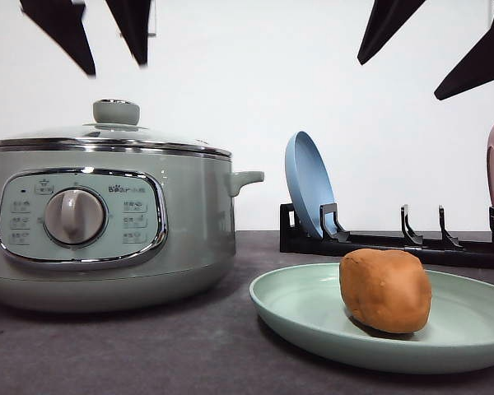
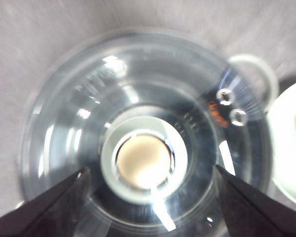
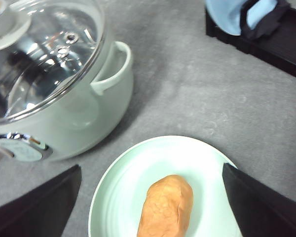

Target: Transfer potato from steamer to green plate

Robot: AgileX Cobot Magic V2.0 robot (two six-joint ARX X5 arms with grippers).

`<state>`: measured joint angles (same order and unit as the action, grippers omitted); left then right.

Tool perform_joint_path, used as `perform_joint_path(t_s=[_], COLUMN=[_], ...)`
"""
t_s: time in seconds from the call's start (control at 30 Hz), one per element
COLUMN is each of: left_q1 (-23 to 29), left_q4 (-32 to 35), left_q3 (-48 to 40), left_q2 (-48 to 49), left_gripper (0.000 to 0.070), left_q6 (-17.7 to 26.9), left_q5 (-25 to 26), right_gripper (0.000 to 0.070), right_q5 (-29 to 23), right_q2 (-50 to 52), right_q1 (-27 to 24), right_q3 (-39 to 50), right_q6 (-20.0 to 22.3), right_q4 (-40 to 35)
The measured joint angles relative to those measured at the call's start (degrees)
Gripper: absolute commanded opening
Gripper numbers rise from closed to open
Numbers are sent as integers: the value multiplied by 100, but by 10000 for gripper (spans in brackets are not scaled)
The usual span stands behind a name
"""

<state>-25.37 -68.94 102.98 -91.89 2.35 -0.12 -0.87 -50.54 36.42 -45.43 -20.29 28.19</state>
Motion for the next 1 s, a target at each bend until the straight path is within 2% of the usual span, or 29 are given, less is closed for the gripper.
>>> perform_joint_path(t_s=[0.1, 0.4, 0.53, 0.6, 0.67, 0.7, 0.73, 0.77, 0.8, 0.83, 0.87, 1.0], left_q1=[-20, -210, -306, -330, -337, -344, -348, -352, -356, -358, -358, -358], left_q4=[-63, -479, -592, -675, -757, -789, -811, -819, -818, -818, -817, -814], left_q3=[7, 13, 13, 13, 13, 13, 13, 13, 13, 13, 13, 13], left_q2=[298, 985, 1151, 1167, 1167, 1167, 1167, 1167, 1167, 1167, 1167, 1167], left_gripper=[509, 508, 505, 472, 337, 247, 126, 49, 2, 4, 4, 4], left_q6=[-14, -20, -22, -24, -24, -24, -23, -22, -22, -24, -24, -24], left_q5=[119, 1125, 1244, 1244, 1244, 1244, 1244, 1244, 1244, 1244, 1244, 1244], right_gripper=[580, 579, 579, 579, 569, 538, 427, 281, 119, 33, 3, 7], right_q5=[152, 1110, 1528, 1587, 1586, 1585, 1585, 1584, 1583, 1583, 1583, 1583], right_q2=[0, 0, 0, 0, 0, 0, 0, 0, 0, 0, 0, 0], right_q1=[0, 0, 0, 2, 1, 2, 1, 0, 0, 0, 1, 2], right_q3=[0, 0, 0, 0, 0, 0, 0, 0, 0, 0, 0, 0], right_q6=[58, 100, 100, 100, 100, 100, 98, 98, 98, 99, 101, 117], right_q4=[115, 574, 604, 605, 605, 605, 605, 606, 607, 607, 607, 607])
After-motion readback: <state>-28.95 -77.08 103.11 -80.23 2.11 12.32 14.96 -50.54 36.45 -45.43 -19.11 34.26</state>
